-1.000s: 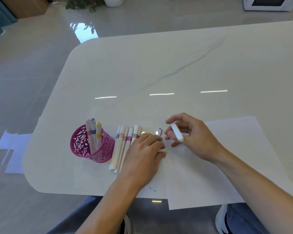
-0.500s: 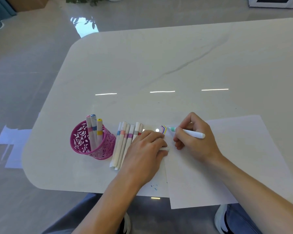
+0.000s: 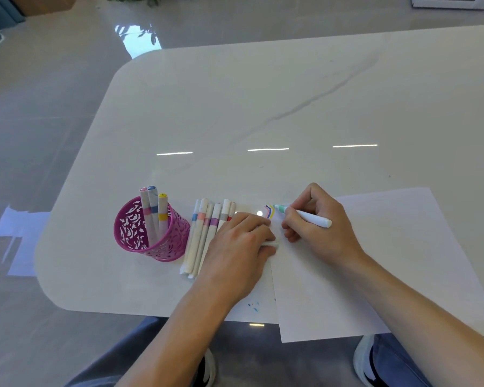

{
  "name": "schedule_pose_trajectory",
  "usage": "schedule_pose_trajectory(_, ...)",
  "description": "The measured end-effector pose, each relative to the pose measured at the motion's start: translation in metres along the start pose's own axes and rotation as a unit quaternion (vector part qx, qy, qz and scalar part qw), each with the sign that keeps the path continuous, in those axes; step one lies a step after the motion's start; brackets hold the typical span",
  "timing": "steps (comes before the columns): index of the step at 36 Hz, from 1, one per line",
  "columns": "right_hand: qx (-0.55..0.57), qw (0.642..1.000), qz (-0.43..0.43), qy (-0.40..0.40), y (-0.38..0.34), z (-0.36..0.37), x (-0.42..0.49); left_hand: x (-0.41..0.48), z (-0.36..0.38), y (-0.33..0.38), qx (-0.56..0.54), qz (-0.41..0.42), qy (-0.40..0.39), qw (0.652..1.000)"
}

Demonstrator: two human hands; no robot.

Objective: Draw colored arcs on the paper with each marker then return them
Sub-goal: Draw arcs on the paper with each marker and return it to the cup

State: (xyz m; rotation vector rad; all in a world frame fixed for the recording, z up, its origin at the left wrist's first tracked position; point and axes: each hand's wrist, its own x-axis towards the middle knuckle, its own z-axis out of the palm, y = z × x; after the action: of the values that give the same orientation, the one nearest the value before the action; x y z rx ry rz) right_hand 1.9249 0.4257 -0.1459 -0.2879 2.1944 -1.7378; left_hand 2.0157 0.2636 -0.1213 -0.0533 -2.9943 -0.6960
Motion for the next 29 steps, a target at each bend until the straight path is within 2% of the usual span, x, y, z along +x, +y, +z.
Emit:
schedule_pose_trajectory(11,0.028,0.999,0.021,0.016,-0.0033,0.0016,0.0009,0.0006,0.0001,0.0005,0.006,0.001,0.002,1.000)
schedule_pose_trajectory(29,0.002,1.000,0.028,-0.005,-0.0056,0.0010,0.0004,0.0004,0.0007,0.0012,0.023,0.011,0.009,1.000)
